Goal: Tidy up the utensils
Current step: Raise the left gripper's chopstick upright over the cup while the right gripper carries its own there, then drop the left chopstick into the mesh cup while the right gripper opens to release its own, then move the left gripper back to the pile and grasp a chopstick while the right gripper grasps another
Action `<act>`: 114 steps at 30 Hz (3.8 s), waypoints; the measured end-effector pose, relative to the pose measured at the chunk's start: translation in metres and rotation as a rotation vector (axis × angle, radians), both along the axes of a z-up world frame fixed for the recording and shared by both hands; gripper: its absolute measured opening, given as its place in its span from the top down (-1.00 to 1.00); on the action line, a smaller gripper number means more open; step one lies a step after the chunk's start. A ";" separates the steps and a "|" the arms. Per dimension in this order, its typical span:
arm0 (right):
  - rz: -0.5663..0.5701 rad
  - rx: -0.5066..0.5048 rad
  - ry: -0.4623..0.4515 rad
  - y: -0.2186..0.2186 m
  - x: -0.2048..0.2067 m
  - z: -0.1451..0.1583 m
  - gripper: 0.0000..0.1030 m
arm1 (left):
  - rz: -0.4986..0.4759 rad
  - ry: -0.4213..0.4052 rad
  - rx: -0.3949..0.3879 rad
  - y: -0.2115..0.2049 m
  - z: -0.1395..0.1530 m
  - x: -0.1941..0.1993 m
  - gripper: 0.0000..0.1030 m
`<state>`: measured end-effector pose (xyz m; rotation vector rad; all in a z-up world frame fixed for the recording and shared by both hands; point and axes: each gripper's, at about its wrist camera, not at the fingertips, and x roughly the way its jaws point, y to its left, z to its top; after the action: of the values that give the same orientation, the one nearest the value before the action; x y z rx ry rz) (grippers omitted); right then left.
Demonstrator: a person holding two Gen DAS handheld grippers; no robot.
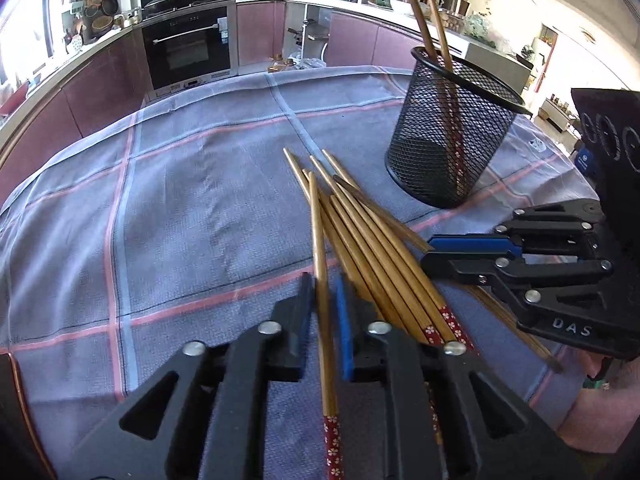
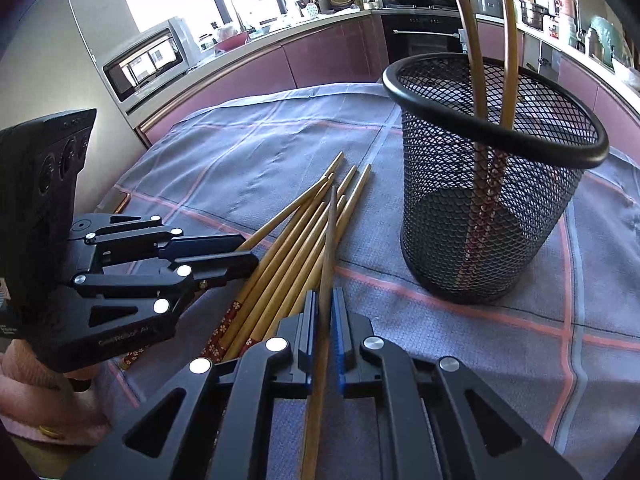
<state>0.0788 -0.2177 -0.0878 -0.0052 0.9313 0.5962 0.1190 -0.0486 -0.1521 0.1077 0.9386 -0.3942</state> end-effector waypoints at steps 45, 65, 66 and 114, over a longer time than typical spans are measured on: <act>-0.119 0.224 -0.458 -0.102 -0.011 0.174 0.89 | -0.156 -0.398 -0.373 -0.020 0.200 -0.007 0.85; -0.152 0.191 -0.354 -0.102 0.041 0.147 0.89 | -0.157 -0.309 -0.278 -0.065 0.169 0.027 0.85; -0.147 0.181 -0.341 -0.100 0.041 0.144 0.89 | -0.159 -0.299 -0.273 -0.066 0.164 0.028 0.85; -0.023 0.222 -0.253 -0.062 -0.002 0.110 0.36 | -0.030 -0.267 -0.165 0.000 0.105 0.003 0.00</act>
<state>0.0767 -0.2794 0.0223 0.1267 0.6167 0.6584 0.1216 -0.0483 -0.0467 0.0228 0.6398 -0.4707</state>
